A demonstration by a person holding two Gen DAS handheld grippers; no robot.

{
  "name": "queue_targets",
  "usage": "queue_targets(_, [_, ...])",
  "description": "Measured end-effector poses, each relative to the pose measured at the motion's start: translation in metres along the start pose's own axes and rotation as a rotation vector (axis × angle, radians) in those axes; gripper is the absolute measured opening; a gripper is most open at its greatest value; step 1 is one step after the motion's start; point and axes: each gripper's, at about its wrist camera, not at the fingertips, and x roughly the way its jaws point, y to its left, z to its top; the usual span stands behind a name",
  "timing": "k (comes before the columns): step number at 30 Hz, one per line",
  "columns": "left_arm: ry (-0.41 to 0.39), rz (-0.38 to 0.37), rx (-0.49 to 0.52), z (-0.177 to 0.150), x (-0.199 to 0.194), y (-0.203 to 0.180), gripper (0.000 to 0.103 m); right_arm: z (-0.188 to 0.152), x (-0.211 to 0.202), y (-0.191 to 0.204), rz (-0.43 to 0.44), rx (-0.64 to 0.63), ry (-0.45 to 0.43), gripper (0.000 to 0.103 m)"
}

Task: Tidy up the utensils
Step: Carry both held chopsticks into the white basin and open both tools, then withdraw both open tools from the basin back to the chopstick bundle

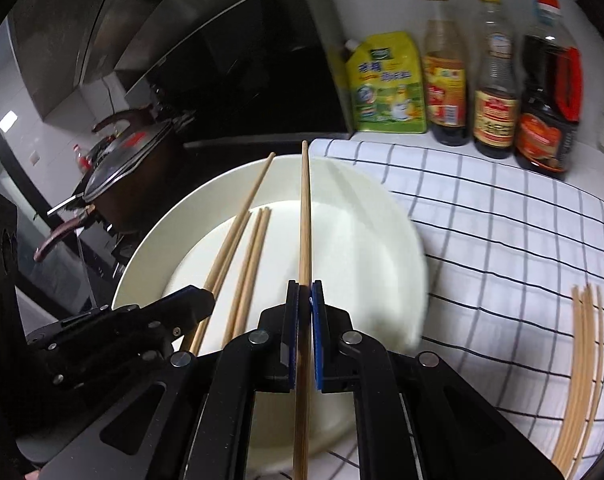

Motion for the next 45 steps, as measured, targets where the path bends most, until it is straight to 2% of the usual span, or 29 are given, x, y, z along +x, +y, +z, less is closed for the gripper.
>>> queue_targets(6, [0.046, 0.007, -0.04, -0.004, 0.019, 0.022, 0.008, -0.004, 0.027, 0.004, -0.006, 0.006, 0.065, 0.006])
queue_targets(11, [0.068, 0.015, -0.06, -0.006, 0.025, 0.028, 0.008, -0.007, 0.03, 0.005, -0.013, 0.006, 0.071, 0.006])
queue_targets(13, [0.068, 0.015, -0.077, -0.007, 0.024, 0.031, 0.018, -0.008, 0.026, 0.005, -0.009, 0.009, 0.057, 0.006])
queue_targets(15, [0.044, 0.038, -0.076, -0.006, 0.019, 0.033, 0.044, -0.007, 0.021, 0.006, -0.023, 0.002, 0.038, 0.015])
queue_targets(16, [0.029, 0.047, -0.076, -0.006, 0.015, 0.034, 0.051, -0.007, 0.018, 0.006, -0.032, 0.002, 0.029, 0.017])
queue_targets(17, [0.018, 0.048, -0.078, -0.007, 0.012, 0.036, 0.053, -0.006, 0.016, 0.005, -0.036, 0.002, 0.024, 0.017])
queue_targets(26, [0.001, 0.06, -0.087, -0.011, -0.003, 0.04, 0.055, -0.014, -0.001, 0.003, -0.063, 0.008, 0.005, 0.017])
queue_targets(31, [-0.015, 0.053, -0.074, -0.016, -0.016, 0.036, 0.059, -0.024, -0.016, 0.004, -0.079, 0.013, -0.004, 0.019])
queue_targets(38, [-0.027, 0.034, -0.062, -0.024, -0.029, 0.025, 0.06, -0.035, -0.039, 0.003, -0.096, 0.023, -0.024, 0.02])
queue_targets(42, [-0.037, 0.032, -0.044, -0.029, -0.037, 0.017, 0.06, -0.041, -0.053, 0.001, -0.115, 0.027, -0.035, 0.026])
queue_targets(45, [-0.045, 0.032, -0.029, -0.032, -0.043, 0.01, 0.06, -0.047, -0.063, -0.003, -0.124, 0.036, -0.046, 0.026])
